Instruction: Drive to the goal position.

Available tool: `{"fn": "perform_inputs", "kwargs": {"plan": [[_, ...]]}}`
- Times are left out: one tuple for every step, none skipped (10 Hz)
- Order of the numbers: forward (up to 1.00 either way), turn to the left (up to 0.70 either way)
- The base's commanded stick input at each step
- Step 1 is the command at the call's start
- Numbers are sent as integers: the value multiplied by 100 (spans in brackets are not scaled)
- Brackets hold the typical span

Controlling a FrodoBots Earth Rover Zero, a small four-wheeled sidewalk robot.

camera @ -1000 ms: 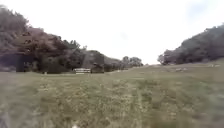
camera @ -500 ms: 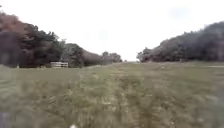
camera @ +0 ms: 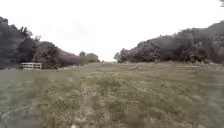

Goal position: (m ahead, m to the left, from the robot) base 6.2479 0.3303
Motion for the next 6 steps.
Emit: {"fn": "perform_inputs", "kwargs": {"plan": [[100,0],[100,0],[100,0],[100,0],[100,0],[100,0]]}}
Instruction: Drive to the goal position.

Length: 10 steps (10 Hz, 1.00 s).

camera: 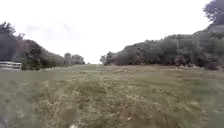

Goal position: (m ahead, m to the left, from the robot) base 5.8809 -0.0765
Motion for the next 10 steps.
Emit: {"fn": "perform_inputs", "kwargs": {"plan": [[100,0],[100,0],[100,0],[100,0],[100,0],[100,0],[100,0],[100,0],[100,0],[100,0]]}}
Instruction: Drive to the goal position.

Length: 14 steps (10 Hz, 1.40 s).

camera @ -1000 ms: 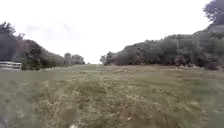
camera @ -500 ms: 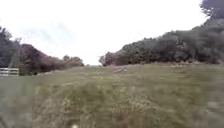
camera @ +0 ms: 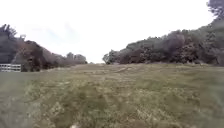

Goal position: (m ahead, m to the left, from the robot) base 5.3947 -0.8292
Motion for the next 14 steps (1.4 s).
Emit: {"fn": "perform_inputs", "kwargs": {"plan": [[100,0],[100,0],[100,0],[100,0],[100,0],[100,0],[100,0],[100,0],[100,-13],[100,-24],[100,-40],[100,-40],[100,-40],[100,-35]]}}
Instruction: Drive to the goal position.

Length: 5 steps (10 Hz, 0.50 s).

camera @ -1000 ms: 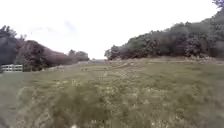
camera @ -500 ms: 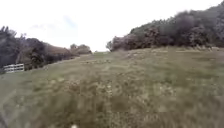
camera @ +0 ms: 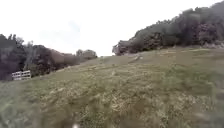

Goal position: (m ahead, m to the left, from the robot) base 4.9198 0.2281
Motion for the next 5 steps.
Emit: {"fn": "perform_inputs", "kwargs": {"plan": [[100,-30],[100,-11],[100,-6],[100,0],[100,0]]}}
